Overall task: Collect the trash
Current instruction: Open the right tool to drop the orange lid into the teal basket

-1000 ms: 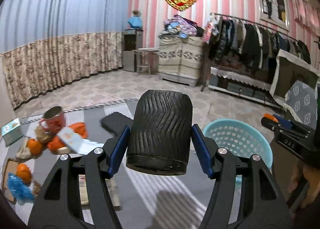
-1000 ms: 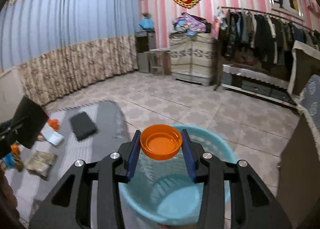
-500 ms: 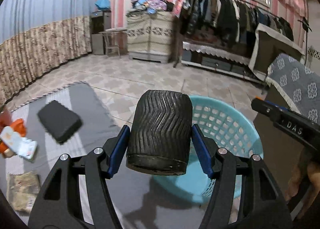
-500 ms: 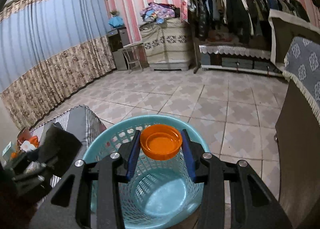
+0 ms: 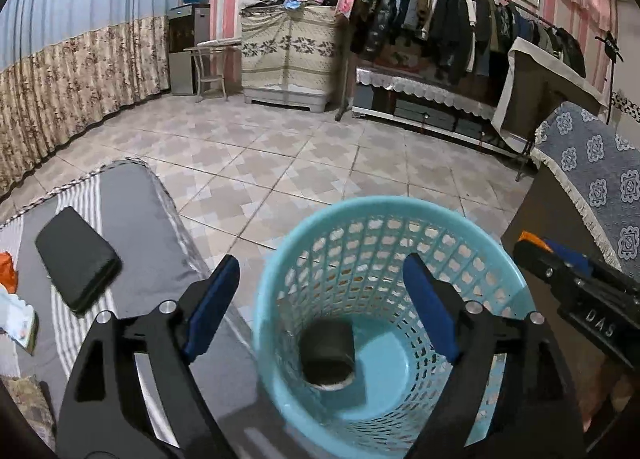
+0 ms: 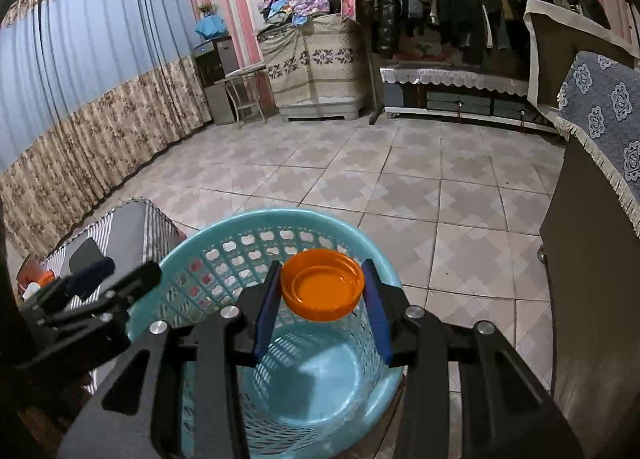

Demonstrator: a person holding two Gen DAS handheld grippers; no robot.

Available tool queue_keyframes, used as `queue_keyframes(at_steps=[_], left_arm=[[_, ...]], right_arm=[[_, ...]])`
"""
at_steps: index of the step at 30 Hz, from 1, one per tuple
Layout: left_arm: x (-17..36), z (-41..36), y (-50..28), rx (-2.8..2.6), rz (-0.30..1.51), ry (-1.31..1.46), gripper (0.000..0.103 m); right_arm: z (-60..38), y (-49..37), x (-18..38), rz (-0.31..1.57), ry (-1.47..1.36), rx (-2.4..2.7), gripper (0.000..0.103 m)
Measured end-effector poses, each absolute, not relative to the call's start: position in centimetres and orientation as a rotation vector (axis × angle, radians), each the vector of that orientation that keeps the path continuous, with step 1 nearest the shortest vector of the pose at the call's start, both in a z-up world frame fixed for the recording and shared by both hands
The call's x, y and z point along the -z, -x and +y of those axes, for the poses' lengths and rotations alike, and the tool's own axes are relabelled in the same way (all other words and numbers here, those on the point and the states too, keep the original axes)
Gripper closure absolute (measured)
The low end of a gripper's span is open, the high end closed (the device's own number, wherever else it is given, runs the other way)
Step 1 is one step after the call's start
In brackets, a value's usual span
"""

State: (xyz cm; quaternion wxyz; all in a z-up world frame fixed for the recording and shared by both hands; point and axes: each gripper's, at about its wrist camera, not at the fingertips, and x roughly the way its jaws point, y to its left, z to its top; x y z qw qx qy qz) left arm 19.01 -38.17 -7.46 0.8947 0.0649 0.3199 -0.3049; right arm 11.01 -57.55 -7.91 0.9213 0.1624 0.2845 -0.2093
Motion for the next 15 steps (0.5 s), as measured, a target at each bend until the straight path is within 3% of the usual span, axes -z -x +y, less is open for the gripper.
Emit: queue_keyframes(at_steps=[12,13,14,15], left_arm=[[4.3,-30.2,-18.9,0.445,0.618,-0.088,0.007],[4.1,-29.4,-18.7,0.432,0.610,-0.085,0.006],[3.9,-28.6,-18.4,0.421,0.601,-0.083,0.006],[3.8,-28.3,-18.3,0.416,0.597,-0.085,0.006]], right_arm=[[-54.4,-13.9,8.9,0.640,-0.294,0.373,0.063],[-54.1,-14.1,8.8,0.639,-0.286,0.375,0.059],[-54.0,-14.1,8.8,0.636,-0.282,0.380,0.043],[-53.8,-14.0,8.6,0.622,-0.282,0.394,0.033]])
